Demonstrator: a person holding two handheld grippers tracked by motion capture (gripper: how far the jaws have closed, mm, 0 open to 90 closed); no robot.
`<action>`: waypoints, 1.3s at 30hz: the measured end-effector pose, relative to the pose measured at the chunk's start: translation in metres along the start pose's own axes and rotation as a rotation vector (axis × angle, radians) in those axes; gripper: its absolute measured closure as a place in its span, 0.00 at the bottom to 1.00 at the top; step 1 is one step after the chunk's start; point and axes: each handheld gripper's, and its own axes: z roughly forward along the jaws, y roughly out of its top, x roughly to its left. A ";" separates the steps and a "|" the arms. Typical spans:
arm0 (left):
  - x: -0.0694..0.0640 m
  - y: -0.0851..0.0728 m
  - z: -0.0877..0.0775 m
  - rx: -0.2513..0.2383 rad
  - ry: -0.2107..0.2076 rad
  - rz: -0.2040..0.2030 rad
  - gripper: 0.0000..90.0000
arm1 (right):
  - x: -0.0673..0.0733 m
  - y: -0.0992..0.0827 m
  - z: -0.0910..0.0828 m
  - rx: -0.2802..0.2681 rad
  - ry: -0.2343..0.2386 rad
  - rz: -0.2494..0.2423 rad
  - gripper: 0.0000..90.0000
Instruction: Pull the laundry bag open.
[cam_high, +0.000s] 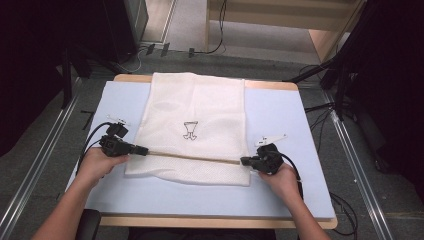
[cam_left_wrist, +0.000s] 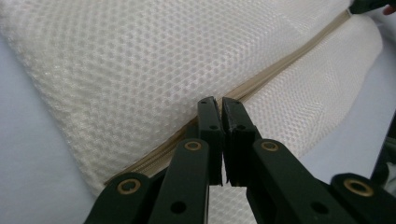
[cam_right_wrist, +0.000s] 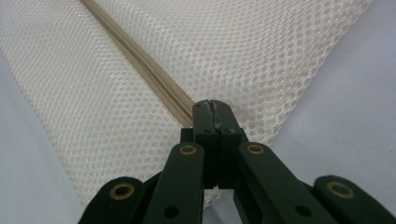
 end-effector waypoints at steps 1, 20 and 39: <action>0.002 -0.001 -0.001 -0.002 -0.003 0.001 0.98 | 0.000 0.000 0.000 -0.001 0.000 0.000 1.00; 0.004 -0.005 -0.011 -0.017 0.006 -0.037 0.99 | 0.001 0.000 0.000 0.001 -0.011 -0.012 1.00; 0.037 -0.023 -0.038 -0.076 0.041 -0.128 0.98 | 0.000 0.000 0.000 -0.001 -0.002 -0.002 1.00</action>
